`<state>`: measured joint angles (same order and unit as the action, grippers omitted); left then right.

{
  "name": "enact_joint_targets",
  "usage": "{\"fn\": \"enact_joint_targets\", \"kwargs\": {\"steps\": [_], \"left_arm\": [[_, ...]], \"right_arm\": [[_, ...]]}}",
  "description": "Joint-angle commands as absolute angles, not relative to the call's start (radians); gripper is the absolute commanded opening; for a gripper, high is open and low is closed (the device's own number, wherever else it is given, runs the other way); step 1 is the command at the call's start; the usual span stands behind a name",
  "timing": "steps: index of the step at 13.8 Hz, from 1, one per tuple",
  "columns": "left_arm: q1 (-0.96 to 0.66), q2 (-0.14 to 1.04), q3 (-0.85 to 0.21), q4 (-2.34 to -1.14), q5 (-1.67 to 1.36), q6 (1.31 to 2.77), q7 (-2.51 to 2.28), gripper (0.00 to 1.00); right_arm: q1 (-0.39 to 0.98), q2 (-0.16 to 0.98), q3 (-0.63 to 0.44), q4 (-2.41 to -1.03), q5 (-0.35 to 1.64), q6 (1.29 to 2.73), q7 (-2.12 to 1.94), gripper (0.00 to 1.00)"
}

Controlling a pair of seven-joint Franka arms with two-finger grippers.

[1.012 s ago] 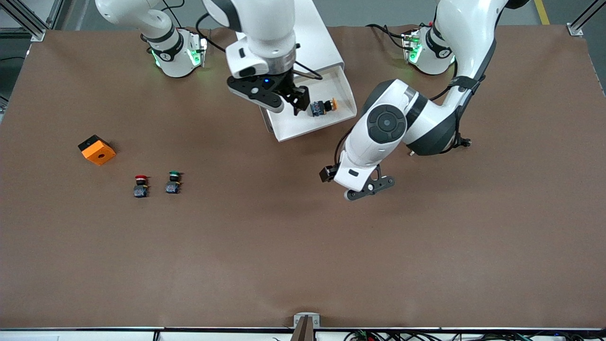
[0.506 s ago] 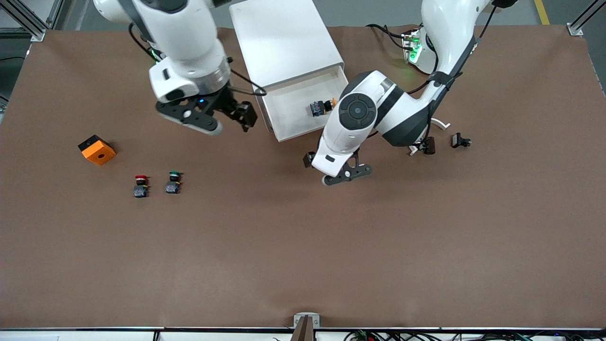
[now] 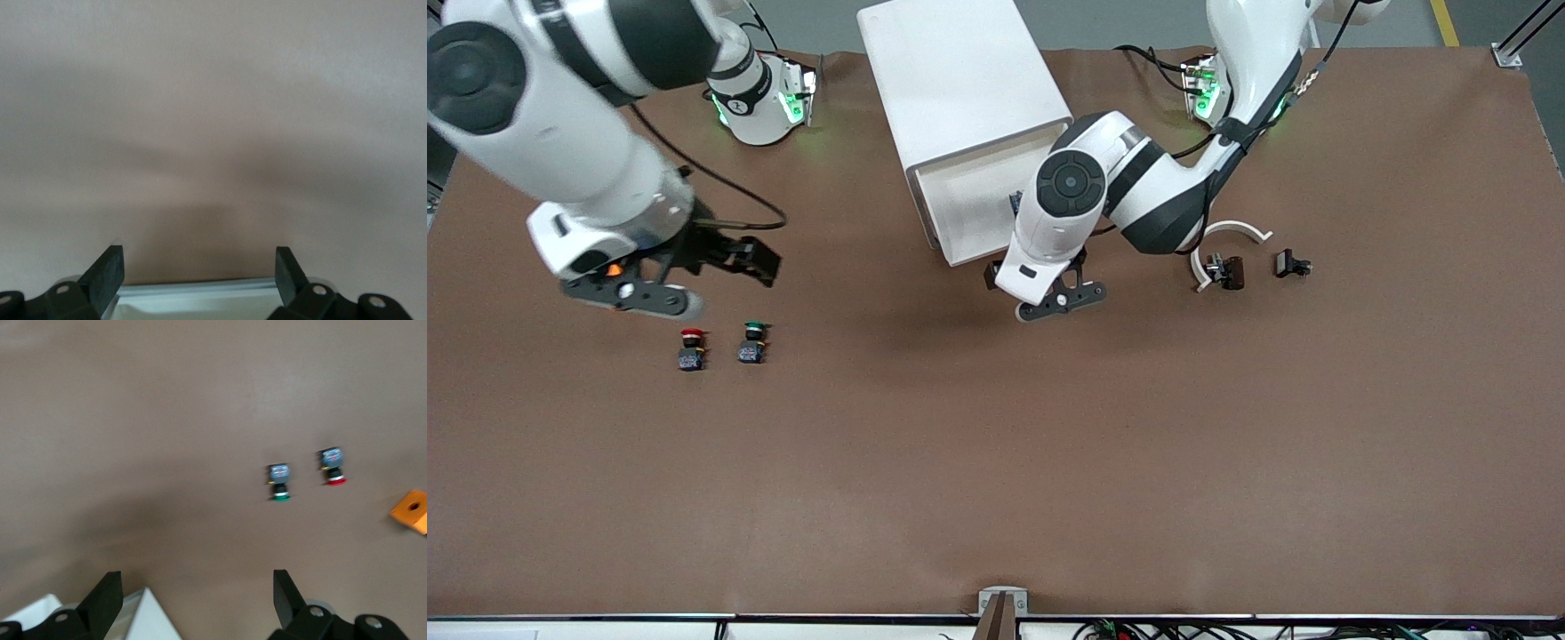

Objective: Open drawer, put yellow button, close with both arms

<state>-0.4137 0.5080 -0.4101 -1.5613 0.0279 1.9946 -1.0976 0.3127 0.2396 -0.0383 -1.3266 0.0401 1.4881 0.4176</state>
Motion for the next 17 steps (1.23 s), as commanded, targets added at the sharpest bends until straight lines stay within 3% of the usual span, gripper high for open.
{"fn": "enact_joint_targets", "kwargs": {"steps": [1, 10, 17], "left_arm": [[-0.425, 0.469, -0.428, -1.612, 0.046, 2.008, -1.160, 1.00], [-0.497, 0.468, -0.429, -1.624, 0.046, 1.973, -1.252, 1.00], [-0.512, 0.482, -0.482, -1.634, 0.043, 1.950, -1.310, 1.00]], "right_arm": [[0.232, 0.207, -0.020, -1.330, 0.051, 1.428, 0.309, 1.00], [0.037, 0.097, -0.020, -1.354, 0.037, 1.318, 0.130, 1.00], [-0.009, -0.099, -0.020, -1.624, 0.003, 1.466, 0.066, 1.00]]}}
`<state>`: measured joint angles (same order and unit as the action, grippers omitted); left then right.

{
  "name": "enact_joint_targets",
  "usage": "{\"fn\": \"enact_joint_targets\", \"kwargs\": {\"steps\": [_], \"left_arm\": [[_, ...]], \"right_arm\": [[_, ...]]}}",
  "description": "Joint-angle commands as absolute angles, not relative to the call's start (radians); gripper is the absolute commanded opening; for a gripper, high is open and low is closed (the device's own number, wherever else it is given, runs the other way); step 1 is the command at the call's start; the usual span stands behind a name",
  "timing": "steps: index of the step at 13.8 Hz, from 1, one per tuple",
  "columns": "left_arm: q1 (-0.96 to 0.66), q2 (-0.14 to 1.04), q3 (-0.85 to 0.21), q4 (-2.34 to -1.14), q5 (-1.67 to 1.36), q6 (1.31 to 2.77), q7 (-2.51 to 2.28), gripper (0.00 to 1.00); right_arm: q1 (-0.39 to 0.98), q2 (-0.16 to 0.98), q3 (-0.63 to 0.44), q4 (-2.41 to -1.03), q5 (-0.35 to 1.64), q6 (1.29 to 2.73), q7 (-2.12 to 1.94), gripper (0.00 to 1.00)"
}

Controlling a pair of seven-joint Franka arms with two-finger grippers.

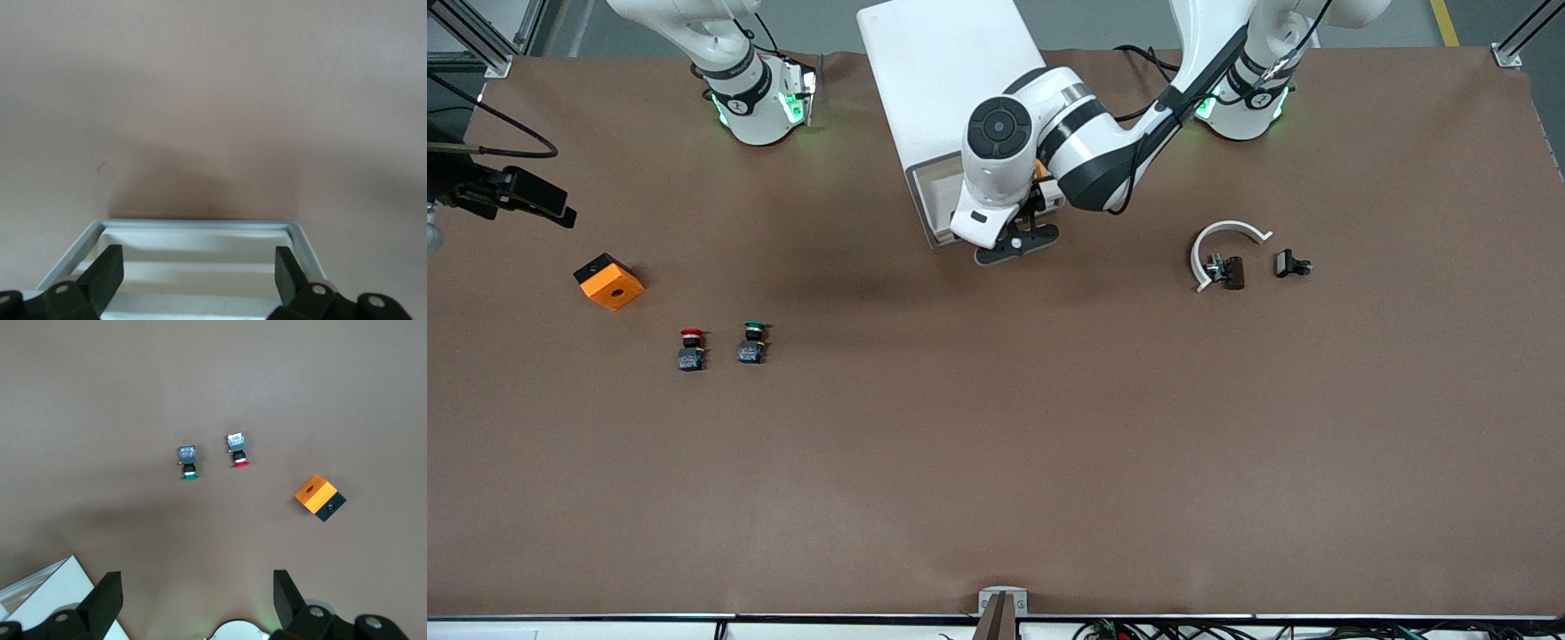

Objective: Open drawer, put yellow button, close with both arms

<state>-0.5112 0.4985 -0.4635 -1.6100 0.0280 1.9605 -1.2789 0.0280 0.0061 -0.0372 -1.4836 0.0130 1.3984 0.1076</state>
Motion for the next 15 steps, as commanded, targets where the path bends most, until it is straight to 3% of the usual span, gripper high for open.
{"fn": "enact_joint_targets", "kwargs": {"steps": [1, 15], "left_arm": [[-0.520, 0.482, -0.483, -1.643, 0.043, 1.947, -1.313, 1.00], [-0.557, 0.497, -0.532, -1.641, -0.112, 1.924, -1.385, 1.00]], "right_arm": [[-0.009, -0.109, -0.020, -1.635, 0.002, 1.468, 0.066, 1.00], [-0.005, -0.126, -0.011, -1.628, 0.009, 1.473, 0.072, 1.00]]}}
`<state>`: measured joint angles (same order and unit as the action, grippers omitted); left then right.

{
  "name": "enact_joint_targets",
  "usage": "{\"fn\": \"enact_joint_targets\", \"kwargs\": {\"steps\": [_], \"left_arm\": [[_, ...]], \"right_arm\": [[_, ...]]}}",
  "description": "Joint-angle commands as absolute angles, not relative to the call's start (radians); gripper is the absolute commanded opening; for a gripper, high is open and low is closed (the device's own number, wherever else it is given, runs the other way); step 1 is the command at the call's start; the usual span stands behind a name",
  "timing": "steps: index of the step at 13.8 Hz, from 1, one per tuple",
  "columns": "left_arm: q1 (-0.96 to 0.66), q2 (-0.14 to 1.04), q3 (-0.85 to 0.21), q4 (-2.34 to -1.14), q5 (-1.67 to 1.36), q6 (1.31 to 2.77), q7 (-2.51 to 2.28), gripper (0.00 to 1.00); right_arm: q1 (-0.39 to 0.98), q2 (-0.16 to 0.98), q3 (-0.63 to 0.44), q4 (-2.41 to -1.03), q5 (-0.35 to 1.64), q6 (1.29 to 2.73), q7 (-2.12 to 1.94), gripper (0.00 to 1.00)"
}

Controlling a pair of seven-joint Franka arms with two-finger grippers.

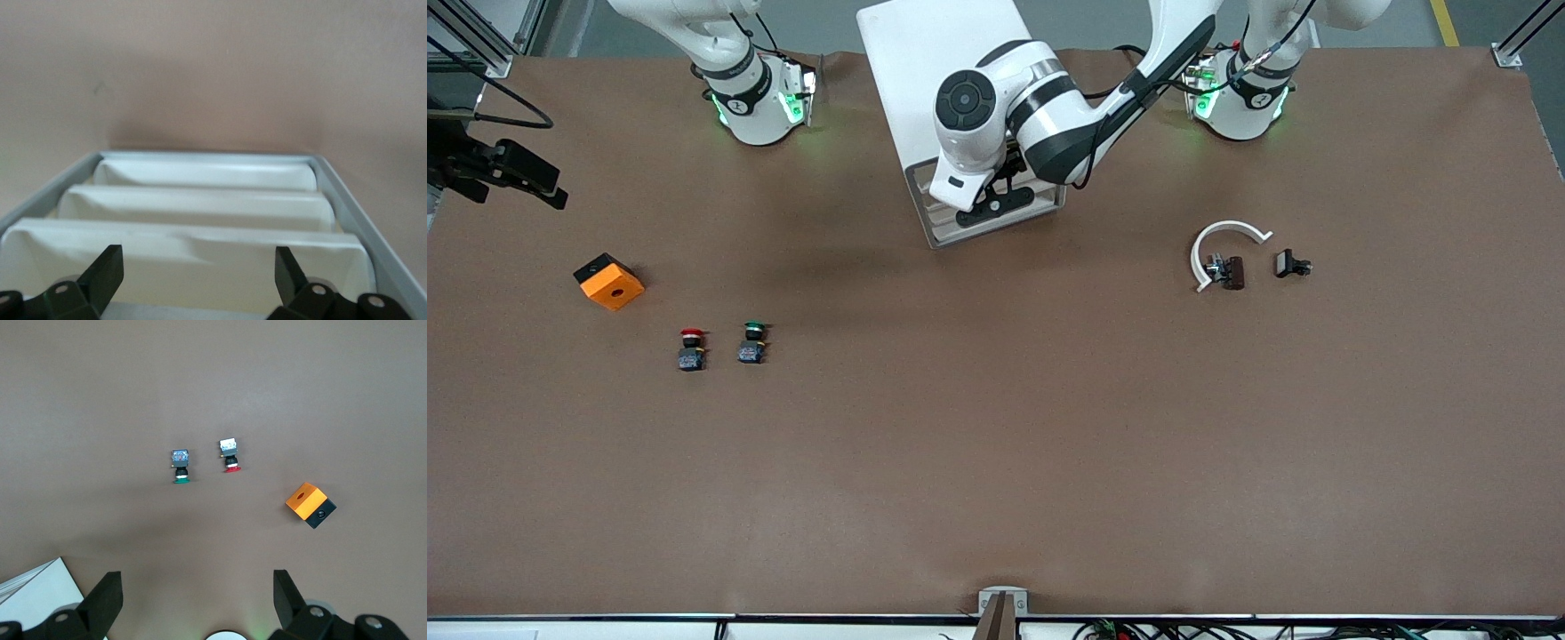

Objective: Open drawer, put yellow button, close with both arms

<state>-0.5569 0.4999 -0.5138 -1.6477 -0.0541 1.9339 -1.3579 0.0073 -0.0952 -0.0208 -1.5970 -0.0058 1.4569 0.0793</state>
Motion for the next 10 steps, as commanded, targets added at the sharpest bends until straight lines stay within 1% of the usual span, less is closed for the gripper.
{"fn": "enact_joint_targets", "kwargs": {"steps": [1, 7, 10], "left_arm": [[-0.555, 0.497, -0.532, -1.640, -0.117, 1.924, -1.385, 1.00], [-0.543, 0.497, -0.526, -1.635, -0.072, 1.928, -1.373, 1.00], [-0.485, 0.492, -0.522, -1.632, -0.006, 1.934, -1.365, 1.00]], "right_arm": [[-0.005, -0.126, -0.011, -1.628, 0.021, 1.479, 0.074, 1.00], [-0.003, -0.124, -0.009, -1.631, 0.025, 1.488, 0.074, 1.00], [0.012, -0.124, -0.009, -1.634, 0.025, 1.500, 0.074, 1.00]]}}
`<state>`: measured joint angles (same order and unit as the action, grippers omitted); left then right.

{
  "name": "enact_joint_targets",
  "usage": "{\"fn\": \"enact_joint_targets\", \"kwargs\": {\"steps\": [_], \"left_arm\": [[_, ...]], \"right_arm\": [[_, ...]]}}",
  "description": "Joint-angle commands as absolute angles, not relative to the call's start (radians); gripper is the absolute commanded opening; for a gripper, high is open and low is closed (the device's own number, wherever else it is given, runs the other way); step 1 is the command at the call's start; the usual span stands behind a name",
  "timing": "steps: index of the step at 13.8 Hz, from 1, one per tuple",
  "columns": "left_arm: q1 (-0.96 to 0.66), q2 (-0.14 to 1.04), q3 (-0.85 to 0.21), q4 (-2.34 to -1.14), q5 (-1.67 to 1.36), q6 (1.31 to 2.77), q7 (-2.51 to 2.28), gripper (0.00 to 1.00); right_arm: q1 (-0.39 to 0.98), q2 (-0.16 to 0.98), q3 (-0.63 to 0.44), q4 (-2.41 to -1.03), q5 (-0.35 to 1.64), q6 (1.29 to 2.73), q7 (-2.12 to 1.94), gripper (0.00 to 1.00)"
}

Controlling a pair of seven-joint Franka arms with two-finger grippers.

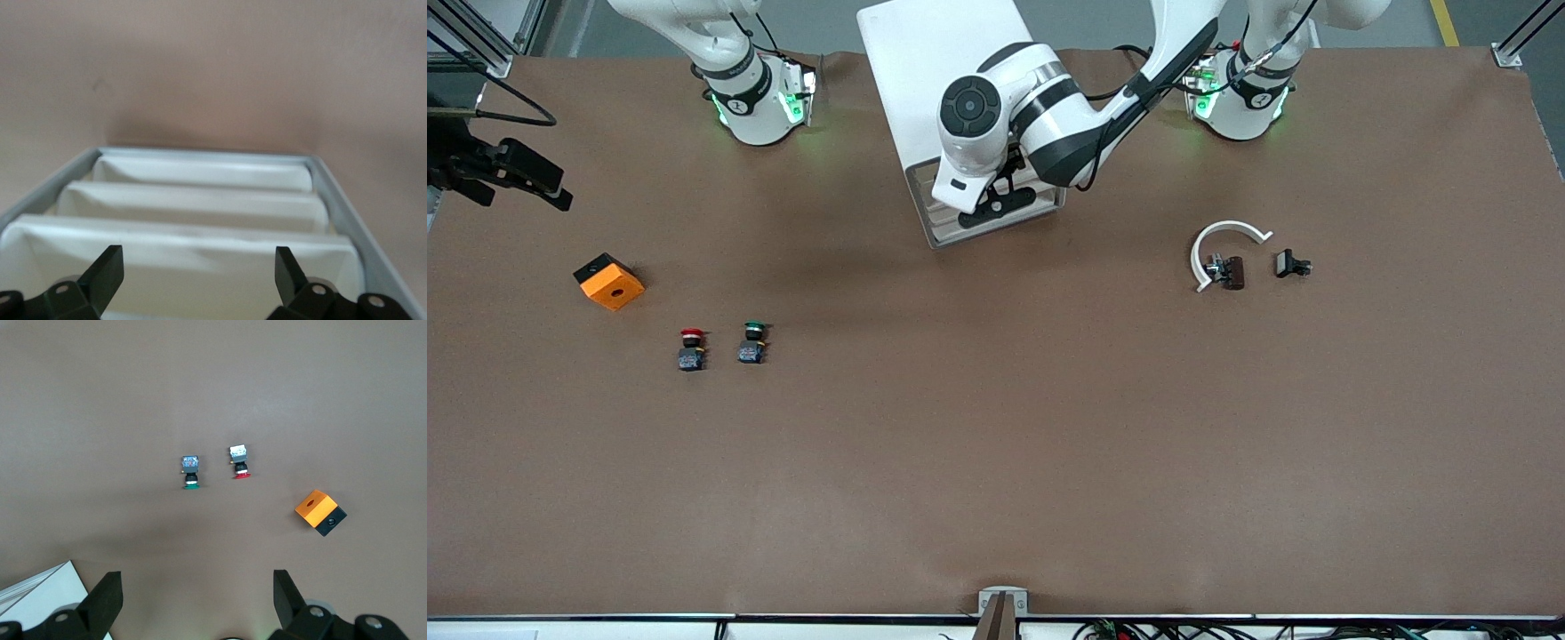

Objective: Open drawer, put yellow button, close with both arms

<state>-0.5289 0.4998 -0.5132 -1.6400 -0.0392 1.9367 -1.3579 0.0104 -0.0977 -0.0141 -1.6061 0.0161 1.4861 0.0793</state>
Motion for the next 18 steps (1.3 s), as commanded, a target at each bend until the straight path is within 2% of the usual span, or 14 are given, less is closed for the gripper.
{"fn": "enact_joint_targets", "kwargs": {"steps": [1, 8, 13, 18], "left_arm": [[-0.454, 0.489, -0.523, -1.631, 0.020, 1.934, -1.359, 1.00], [-0.272, 0.460, -0.531, -1.635, 0.031, 1.945, -1.163, 1.00], [-0.088, 0.390, -0.531, -1.654, 0.032, 1.927, -0.959, 1.00], [0.118, 0.301, -0.529, -1.621, 0.032, 1.720, -0.642, 1.00]], "right_arm": [[0.012, -0.124, -0.009, -1.637, 0.025, 1.500, 0.074, 1.00], [0.047, -0.124, -0.009, -1.637, 0.023, 1.522, 0.119, 1.00], [0.051, -0.123, -0.009, -1.638, 0.018, 1.528, 0.126, 1.00], [0.049, -0.123, -0.009, -1.649, 0.017, 1.539, 0.126, 1.00]]}}
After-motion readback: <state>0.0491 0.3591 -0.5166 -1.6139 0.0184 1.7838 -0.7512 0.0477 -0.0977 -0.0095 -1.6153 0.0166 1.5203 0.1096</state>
